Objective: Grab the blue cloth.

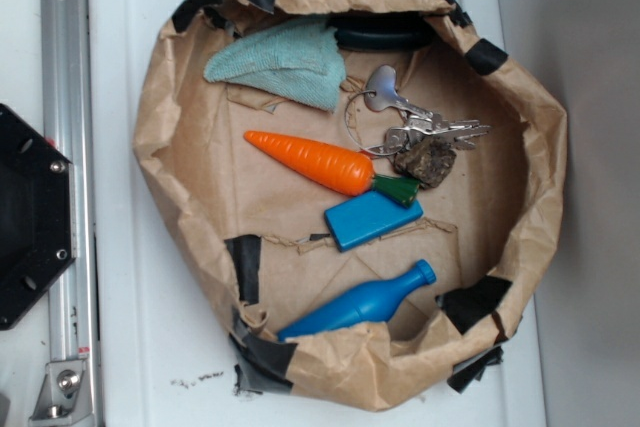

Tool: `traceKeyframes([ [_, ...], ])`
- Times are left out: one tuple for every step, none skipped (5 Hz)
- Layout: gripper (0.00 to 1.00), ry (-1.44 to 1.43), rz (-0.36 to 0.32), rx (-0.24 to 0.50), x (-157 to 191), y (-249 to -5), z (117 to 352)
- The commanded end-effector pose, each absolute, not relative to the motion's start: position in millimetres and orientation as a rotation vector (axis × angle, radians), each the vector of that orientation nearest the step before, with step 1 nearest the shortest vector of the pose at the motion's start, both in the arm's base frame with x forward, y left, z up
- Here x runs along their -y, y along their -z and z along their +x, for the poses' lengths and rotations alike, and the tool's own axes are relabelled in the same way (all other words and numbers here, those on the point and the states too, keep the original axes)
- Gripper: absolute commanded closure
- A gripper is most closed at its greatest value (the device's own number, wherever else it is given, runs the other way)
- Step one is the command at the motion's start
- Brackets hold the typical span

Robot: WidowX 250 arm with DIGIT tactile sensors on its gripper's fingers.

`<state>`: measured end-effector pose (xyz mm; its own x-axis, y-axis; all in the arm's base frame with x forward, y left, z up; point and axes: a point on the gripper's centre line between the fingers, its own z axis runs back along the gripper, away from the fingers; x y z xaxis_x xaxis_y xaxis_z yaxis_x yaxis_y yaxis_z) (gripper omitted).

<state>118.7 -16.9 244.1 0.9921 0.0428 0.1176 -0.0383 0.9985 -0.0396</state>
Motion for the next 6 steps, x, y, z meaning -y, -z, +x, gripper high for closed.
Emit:
traceKeyframes([
  [0.0,-0.041,-0.037,0.119,16.9,-244.1,118.7],
  [0.0,-0.216,0.043,0.182,14.1,-225.5,168.7],
  [0.0,-0.361,0.09,0.181,12.6,-202.2,217.8],
  [0.0,-0.488,0.137,0.173,2.1,-168.8,251.8],
  [0.0,-0.604,0.16,0.245,-22.9,-136.0,251.7],
  [0.0,-0.633,0.231,0.227,-43.5,-104.0,246.8],
])
